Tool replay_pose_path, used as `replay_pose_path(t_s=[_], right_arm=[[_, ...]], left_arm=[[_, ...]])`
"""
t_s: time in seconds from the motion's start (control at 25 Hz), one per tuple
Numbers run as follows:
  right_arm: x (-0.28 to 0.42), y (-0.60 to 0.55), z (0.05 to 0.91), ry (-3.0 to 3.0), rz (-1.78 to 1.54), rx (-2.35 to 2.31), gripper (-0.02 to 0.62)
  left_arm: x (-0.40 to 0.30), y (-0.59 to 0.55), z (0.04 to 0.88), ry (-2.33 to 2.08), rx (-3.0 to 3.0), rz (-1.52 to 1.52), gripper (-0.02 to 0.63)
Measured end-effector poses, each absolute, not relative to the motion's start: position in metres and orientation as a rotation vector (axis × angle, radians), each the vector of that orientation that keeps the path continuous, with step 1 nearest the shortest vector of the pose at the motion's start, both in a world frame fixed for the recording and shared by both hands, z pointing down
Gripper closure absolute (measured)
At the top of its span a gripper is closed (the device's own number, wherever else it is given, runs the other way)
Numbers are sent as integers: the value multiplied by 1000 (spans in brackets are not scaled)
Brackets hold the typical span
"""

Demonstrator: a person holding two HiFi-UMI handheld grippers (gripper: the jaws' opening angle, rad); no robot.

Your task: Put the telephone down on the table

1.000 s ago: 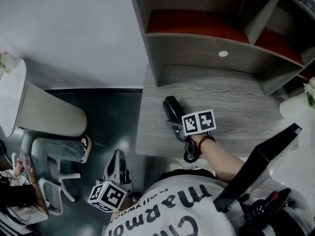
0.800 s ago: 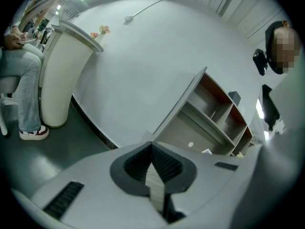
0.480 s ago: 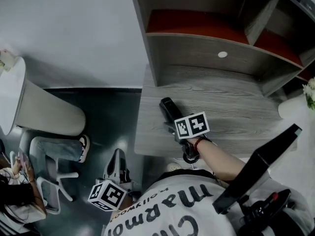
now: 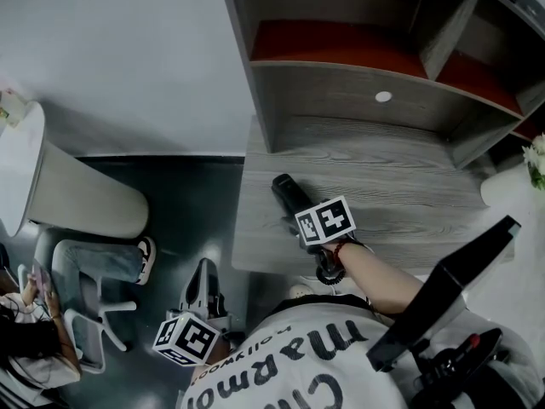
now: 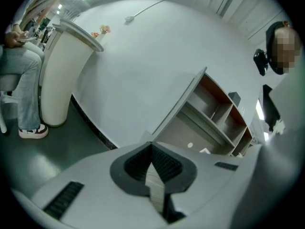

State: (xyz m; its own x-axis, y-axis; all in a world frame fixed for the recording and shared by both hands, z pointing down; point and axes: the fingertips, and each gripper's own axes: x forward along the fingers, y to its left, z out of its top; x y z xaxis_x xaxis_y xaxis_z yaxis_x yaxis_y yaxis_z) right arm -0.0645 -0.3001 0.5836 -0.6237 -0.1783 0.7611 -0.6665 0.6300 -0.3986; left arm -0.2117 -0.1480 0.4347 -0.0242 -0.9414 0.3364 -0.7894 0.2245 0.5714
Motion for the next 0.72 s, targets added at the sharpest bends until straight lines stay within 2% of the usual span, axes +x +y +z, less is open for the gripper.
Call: replay_pose_path(t_s=[0.72], right_arm=[[-66,-292,585,-2130,761,535,304]], left_arm=[[-207,-146,434,-1838,1602,-316,598]])
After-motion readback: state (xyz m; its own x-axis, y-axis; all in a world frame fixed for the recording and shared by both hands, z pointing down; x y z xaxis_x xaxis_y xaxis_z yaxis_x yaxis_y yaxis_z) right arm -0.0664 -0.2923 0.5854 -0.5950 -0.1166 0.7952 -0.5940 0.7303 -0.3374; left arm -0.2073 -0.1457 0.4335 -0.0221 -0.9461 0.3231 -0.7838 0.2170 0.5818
